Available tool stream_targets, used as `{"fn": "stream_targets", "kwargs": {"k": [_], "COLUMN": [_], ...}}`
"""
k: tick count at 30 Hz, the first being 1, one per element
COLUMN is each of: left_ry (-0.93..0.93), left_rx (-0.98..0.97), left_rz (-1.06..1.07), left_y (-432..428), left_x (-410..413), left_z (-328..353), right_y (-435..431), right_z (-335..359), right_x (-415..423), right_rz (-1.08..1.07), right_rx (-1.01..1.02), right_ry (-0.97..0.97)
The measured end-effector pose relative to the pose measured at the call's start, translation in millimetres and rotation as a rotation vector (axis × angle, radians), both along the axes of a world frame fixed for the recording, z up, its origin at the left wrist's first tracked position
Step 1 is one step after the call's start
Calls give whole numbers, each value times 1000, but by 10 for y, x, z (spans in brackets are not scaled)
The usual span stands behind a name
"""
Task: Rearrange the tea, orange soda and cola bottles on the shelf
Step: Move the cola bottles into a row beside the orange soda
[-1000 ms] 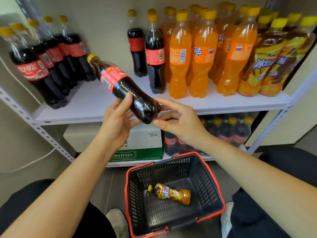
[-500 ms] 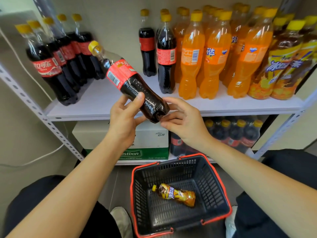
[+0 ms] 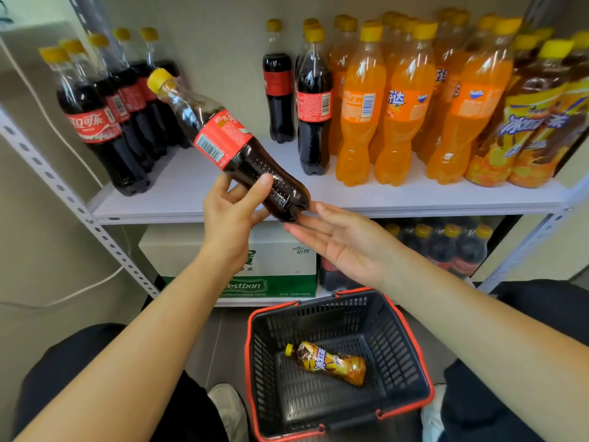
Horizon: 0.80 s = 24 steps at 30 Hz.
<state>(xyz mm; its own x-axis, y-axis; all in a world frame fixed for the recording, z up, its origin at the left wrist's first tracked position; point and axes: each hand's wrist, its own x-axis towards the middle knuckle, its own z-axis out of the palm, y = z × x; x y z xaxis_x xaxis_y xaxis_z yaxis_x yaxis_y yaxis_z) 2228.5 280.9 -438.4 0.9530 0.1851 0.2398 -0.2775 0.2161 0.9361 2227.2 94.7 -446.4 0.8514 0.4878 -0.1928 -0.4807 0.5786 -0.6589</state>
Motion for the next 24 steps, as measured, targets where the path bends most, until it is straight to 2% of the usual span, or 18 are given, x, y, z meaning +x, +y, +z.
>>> {"fn": "stream_targets", "kwargs": {"k": [6,12,14,16,17,21,24], "left_ry": [-47,-79,-91,-112,-125,-121,-70], "left_rx": [125,206,259,331,378,558,655], "left_rz": [28,37,39,36,26,-70,-118], "left_y": [10,6,4,7,8,-30,-76], "left_x": [4,11,15,22,26,1,-49], "left_z": [-59,-82,-81,-91,-100,-205,-304], "right_y": [-98,-243,-257,-258,-265,-357,-414], "right_z": [15,33,38,65,88,230,325], "right_x": [68,144,149,149,153,177,191], "right_rz": [78,-41,-109,-229,-269,-295,-302], "right_rx": [18,-86,-298,-602,-691,-733,-725], "right_ry": [158,176,-8,-344,-492,-797,-912]}}
